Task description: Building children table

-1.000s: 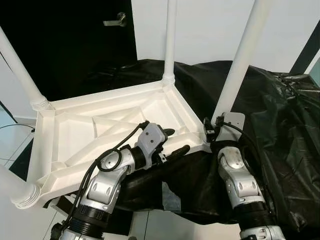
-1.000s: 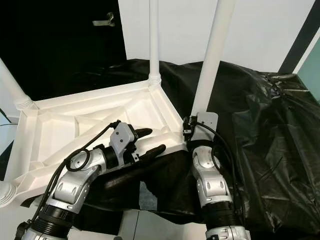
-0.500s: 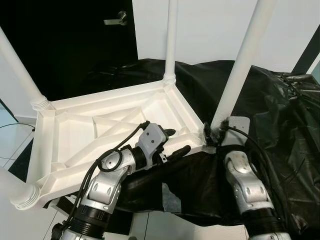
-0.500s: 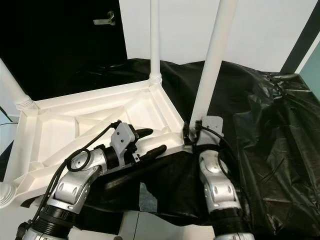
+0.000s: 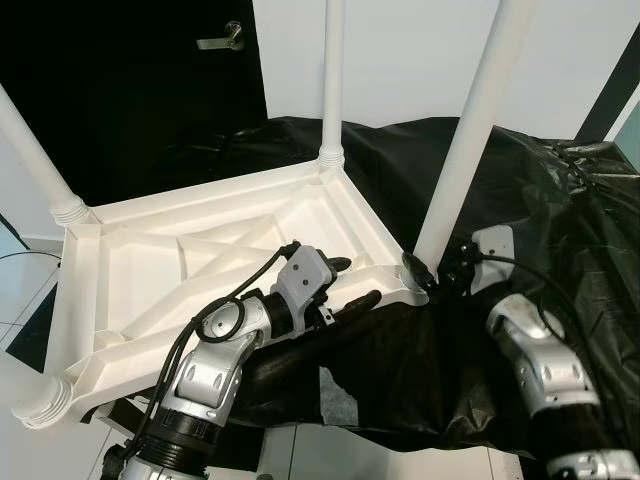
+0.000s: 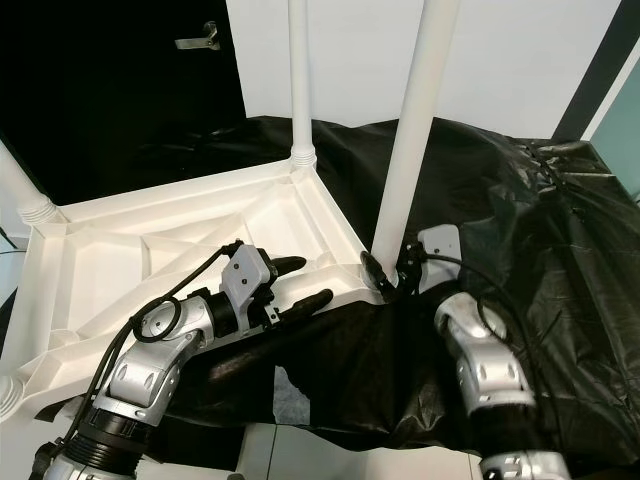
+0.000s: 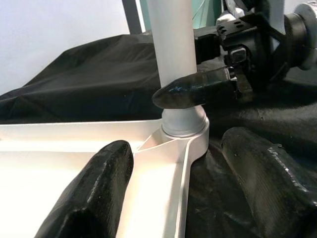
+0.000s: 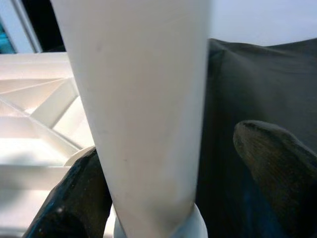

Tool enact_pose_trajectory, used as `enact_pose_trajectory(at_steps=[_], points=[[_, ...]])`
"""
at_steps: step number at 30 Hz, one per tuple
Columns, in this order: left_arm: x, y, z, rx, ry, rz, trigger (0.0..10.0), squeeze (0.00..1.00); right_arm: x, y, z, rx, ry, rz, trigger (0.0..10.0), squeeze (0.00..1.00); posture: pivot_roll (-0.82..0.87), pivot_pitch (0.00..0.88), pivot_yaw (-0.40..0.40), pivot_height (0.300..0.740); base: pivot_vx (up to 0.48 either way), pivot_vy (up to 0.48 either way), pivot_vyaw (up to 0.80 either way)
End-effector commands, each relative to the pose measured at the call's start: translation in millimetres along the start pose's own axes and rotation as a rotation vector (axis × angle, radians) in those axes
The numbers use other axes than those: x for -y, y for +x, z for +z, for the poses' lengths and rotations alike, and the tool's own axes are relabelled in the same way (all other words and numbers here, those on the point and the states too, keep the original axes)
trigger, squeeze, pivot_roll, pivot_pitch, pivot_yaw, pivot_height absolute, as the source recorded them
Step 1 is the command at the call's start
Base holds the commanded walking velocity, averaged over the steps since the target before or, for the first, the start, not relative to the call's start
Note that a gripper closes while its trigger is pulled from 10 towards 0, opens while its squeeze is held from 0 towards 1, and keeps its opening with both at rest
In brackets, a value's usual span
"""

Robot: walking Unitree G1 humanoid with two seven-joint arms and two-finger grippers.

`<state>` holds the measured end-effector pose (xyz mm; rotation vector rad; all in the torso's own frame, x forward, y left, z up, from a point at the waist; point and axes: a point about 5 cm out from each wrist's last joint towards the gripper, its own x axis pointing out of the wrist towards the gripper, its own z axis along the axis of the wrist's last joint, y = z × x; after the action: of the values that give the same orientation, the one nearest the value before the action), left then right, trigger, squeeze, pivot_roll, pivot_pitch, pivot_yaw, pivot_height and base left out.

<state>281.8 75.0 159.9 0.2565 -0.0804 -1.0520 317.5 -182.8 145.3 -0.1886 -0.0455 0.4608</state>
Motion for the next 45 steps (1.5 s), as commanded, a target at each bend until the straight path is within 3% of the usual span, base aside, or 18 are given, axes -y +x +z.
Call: enact_pose_trajectory(at_steps=[1, 4, 5, 6, 7, 14, 21, 25, 32, 34, 39, 40, 45], points=[[-0.3, 2.0, -1.8, -0.010, -0.004, 0.012, 10.0, 0.00, -0.7, 3.1, -1.5, -0.010, -0.013, 0.057, 10.0, 0.00, 0.04, 0.000, 0.018, 0.740, 0.000, 0.000, 0.00], [1.0, 2.1, -2.6, -0.012, -0.005, 0.006, 10.0, 0.00, -2.4, 8.6, -3.1, -0.031, -0.032, 0.133, 10.0, 0.00, 0.04, 0.000, 0.016, 0.740, 0.000, 0.000, 0.00], [1.8, 2.4, -2.8, -0.011, -0.005, 0.005, 10.0, 0.00, -3.2, 10.8, -5.2, -0.045, -0.038, 0.169, 3.3, 0.00, 0.06, 0.000, 0.005, 0.740, 0.000, 0.000, 0.00], [1.8, 2.4, -2.8, -0.011, -0.005, 0.005, 10.0, 0.00, -3.2, 10.8, -5.2, -0.045, -0.038, 0.169, 3.3, 0.00, 0.06, 0.000, 0.005, 0.740, 0.000, 0.000, 0.00], [2.3, 2.3, -2.8, -0.011, -0.004, 0.006, 10.0, 0.00, -4.5, 11.5, -8.1, -0.062, -0.040, 0.196, 0.0, 0.00, 0.06, 0.000, -0.001, 0.740, 0.000, 0.000, 0.00], [2.4, 0.4, -4.4, -0.016, -0.006, 0.015, 10.0, 0.00, -6.0, 8.8, -16.6, -0.087, -0.030, 0.244, 0.0, 0.00, 0.06, 0.000, -0.005, 0.740, 0.000, 0.000, 0.00], [4.1, 2.8, -4.3, -0.015, -0.007, 0.010, 10.0, 0.00, 4.1, 3.0, -24.1, -0.126, -0.016, 0.103, 0.0, 0.00, 0.06, 0.000, -0.005, 0.740, 0.000, 0.000, 0.00], [6.0, 4.2, -3.8, -0.012, -0.008, 0.003, 10.0, 0.00, -0.9, 3.4, -24.6, -0.114, 0.020, -0.107, 0.0, 0.00, 0.05, 0.000, -0.006, 0.740, 0.000, 0.000, 0.00], [7.2, 3.6, -4.2, -0.012, -0.011, -0.001, 10.0, 0.00, -8.4, 4.9, -24.7, -0.120, 0.045, -0.327, 0.0, 0.00, 0.05, 0.000, -0.003, 0.740, 0.000, 0.000, 0.00], [7.0, 3.6, -3.9, -0.012, -0.011, -0.002, 10.0, 0.00, -17.5, 8.7, -24.8, -0.130, 0.055, -0.444, 0.0, 0.00, 0.05, 0.000, -0.009, 0.740, 0.000, 0.000, 0.00], [6.3, 2.7, -3.7, -0.013, -0.010, 0.006, 10.0, 0.00, -30.8, 14.4, -23.8, -0.128, 0.093, -0.578, 0.0, 0.00, 0.06, 0.000, -0.010, 0.740, 0.000, 0.000, 0.00], [6.4, 2.0, -3.9, -0.014, -0.010, 0.010, 10.0, 0.00, -34.5, 16.3, -21.2, -0.112, 0.097, -0.577, 10.0, 0.00, 0.06, 0.000, -0.010, 0.740, 0.000, 0.000, 0.00], [6.4, -0.5, -4.2, -0.018, -0.009, 0.017, 10.0, 0.00, -34.6, 17.2, -14.8, -0.067, 0.109, -0.542, 10.0, 0.00, 0.07, 0.000, -0.017, 0.740, 0.000, 0.000, 0.00]])
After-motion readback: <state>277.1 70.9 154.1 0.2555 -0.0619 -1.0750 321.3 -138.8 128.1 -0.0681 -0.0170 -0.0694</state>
